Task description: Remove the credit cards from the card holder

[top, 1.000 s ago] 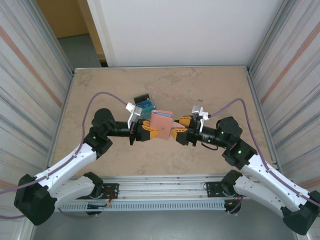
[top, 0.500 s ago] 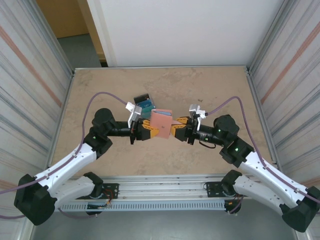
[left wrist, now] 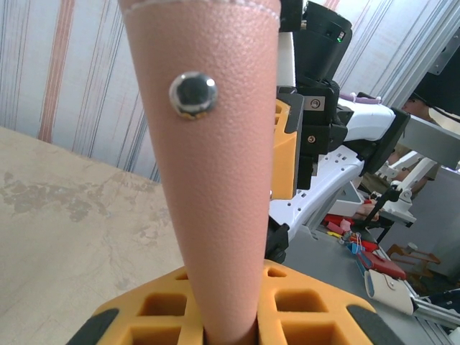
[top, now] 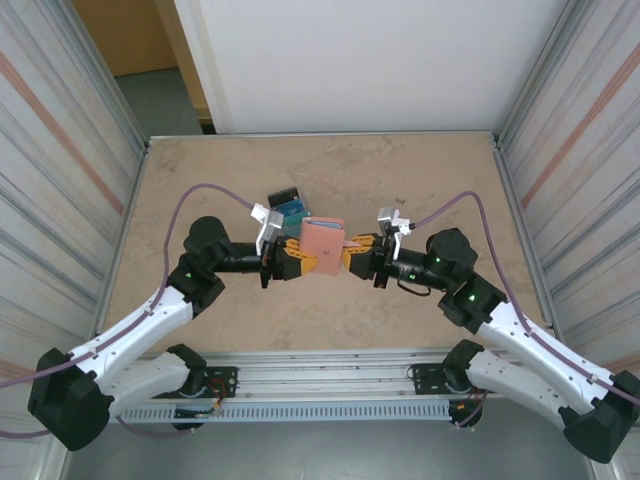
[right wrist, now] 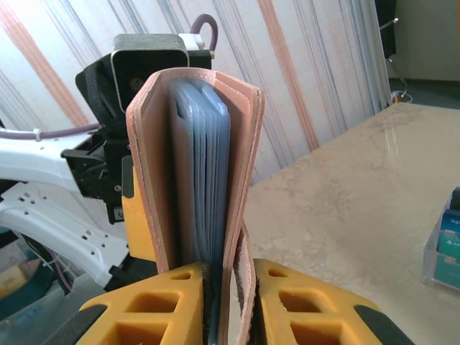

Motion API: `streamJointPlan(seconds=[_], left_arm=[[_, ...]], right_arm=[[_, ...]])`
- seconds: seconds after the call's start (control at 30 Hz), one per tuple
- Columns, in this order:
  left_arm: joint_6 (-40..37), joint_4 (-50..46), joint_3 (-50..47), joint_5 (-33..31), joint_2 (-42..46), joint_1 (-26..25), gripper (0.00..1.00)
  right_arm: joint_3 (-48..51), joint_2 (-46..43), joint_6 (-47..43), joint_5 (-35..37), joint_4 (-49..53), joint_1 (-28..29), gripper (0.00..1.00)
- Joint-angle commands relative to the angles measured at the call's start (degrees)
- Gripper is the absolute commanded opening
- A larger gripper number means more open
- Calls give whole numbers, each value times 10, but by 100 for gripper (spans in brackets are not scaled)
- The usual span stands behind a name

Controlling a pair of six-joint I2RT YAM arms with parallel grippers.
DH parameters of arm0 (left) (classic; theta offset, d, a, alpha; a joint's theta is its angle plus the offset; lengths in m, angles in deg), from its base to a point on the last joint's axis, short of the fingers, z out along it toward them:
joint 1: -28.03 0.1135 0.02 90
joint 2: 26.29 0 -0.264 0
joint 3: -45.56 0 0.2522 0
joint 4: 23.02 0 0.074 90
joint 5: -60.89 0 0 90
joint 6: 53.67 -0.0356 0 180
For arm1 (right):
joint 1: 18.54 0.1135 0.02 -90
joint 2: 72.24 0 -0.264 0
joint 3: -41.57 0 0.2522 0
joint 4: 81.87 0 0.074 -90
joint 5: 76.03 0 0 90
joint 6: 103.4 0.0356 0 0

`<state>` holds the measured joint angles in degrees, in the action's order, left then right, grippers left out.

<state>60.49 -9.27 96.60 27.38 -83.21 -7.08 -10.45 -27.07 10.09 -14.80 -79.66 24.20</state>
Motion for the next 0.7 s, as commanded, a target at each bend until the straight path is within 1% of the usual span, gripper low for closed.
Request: streamJointPlan(seconds=[0.0, 0.07, 0.1, 0.17, 0.27, 0.3, 0.43, 0.47, 0.5, 0.57, 0.6, 0.63, 0.67], left_arm=[[-8, 35, 5, 25, 6, -17, 0], [-8, 35, 6, 22, 8, -18, 0], [-9, 34, 5, 21, 8, -18, 0], [-10, 32, 8, 20, 5, -18, 0], [-9, 28, 9, 21, 1, -18, 0], [-9, 27, 10, 20, -1, -19, 0], [-8, 15, 11, 10, -5, -20, 0], [-8, 8, 12, 5, -5, -20, 0], [-9, 1, 13, -3, -5, -20, 2], [-5, -19, 15, -22, -9, -20, 15], [-2, -27, 15, -29, -13, -20, 18], [4, -31, 16, -35, -20, -19, 24], [14, -30, 17, -37, -29, -20, 33]], right_arm=[[-16, 10, 2, -11, -10, 3, 22], [-15, 10, 1, -10, -9, 3, 22], [-14, 9, 2, -12, -8, 3, 26], [-14, 10, 1, -19, -9, 3, 28], [-14, 14, 2, -30, -13, 3, 27], [-15, 15, 2, -32, -15, 3, 25], [-16, 17, 0, -31, -14, 3, 3], [-16, 14, 0, -26, -10, 3, 0], [-17, 12, 1, -16, -4, 3, 0], [-23, 7, 0, 17, 21, 3, 0], [-27, 8, 0, 34, 36, 3, 0], [-33, 9, 2, 49, 53, 3, 0], [-38, 13, 4, 64, 69, 3, 0]])
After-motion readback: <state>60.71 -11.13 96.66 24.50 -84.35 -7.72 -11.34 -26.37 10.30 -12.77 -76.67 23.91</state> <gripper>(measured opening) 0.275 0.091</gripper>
